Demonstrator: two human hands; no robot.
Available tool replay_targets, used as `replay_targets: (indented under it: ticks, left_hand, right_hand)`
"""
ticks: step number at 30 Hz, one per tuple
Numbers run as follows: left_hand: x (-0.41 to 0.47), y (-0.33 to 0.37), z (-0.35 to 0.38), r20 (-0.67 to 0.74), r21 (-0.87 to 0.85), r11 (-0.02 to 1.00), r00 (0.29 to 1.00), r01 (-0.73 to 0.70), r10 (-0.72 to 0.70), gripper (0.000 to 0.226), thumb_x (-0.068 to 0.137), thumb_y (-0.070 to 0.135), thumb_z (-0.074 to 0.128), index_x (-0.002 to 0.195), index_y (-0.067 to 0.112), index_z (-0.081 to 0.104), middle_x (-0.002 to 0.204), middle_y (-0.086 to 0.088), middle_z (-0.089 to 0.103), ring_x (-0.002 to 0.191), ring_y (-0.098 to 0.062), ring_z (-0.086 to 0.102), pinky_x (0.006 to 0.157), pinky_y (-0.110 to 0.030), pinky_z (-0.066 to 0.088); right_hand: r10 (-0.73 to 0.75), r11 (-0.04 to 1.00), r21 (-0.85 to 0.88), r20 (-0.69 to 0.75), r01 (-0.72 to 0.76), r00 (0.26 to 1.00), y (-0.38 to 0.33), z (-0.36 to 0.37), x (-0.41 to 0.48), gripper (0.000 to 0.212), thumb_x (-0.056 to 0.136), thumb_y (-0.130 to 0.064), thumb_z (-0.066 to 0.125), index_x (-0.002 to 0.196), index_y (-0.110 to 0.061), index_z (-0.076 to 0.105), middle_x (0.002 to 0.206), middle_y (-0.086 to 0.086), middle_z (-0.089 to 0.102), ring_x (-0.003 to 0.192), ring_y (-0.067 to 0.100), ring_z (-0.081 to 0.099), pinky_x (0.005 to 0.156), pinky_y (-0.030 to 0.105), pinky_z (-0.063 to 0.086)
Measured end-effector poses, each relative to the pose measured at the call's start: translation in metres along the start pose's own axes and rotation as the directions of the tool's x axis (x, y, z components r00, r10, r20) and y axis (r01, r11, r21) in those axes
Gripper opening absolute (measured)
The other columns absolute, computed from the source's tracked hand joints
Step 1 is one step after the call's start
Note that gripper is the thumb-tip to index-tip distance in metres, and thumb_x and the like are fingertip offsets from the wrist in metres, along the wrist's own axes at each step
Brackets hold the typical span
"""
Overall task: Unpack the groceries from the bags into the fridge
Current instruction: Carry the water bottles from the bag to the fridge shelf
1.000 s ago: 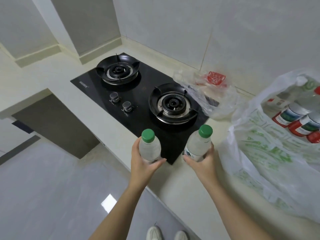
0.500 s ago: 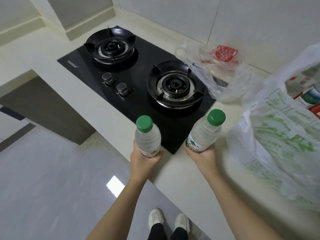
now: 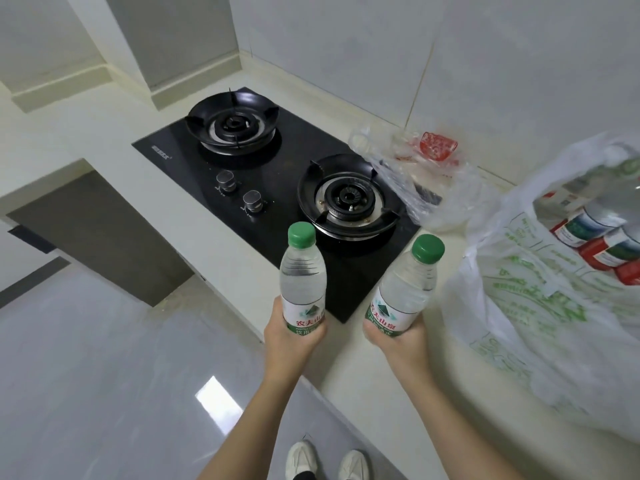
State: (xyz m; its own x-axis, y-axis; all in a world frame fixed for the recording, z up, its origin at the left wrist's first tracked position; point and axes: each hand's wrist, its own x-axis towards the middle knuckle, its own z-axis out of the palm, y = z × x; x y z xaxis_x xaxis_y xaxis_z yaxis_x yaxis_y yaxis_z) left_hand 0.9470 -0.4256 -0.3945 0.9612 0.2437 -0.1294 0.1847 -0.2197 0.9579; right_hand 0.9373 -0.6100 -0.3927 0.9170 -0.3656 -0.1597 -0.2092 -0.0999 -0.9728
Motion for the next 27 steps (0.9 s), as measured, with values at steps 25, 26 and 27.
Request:
replay_targets:
  ticks: [25,26,27]
  left_hand:
    - [-0.023,0.14,-0.129,-0.16,-0.265,0.916,0.951,-0.301,0.266,0.059,0.064,0.021,0.084,0.114,0.027,0.053,0.094,0.012,0.068,0.087,-0.007,0.067,0.06,-0.013,0.052]
    - [-0.025,0.141,-0.135,-0.187,-0.256,0.917,0.946,-0.306,0.264,0.06,0.065,0.017,0.085,0.115,0.025,0.053,0.093,0.013,0.068,0.087,-0.006,0.066,0.06,-0.012,0.051]
    - [-0.027,0.141,-0.141,-0.212,-0.244,0.918,0.941,-0.311,0.263,0.059,0.067,0.011,0.086,0.114,0.025,0.053,0.093,0.015,0.068,0.087,-0.004,0.066,0.06,-0.011,0.05]
  right_hand:
    - [-0.342,0.899,0.331,0.118,0.288,0.932,-0.171,0.056,-0.055,0.056,0.072,0.013,0.077,0.114,-0.017,0.054,0.087,-0.016,0.071,0.076,0.001,0.069,0.057,0.017,0.054]
    - [-0.349,0.897,0.334,0.131,0.29,0.928,-0.173,0.061,-0.056,0.057,0.072,0.013,0.077,0.114,-0.018,0.054,0.087,-0.016,0.071,0.077,0.001,0.069,0.058,0.018,0.055]
    - [-0.354,0.897,0.333,0.146,0.291,0.924,-0.175,0.066,-0.056,0.057,0.072,0.012,0.077,0.113,-0.02,0.055,0.088,-0.015,0.072,0.079,0.002,0.069,0.06,0.02,0.056]
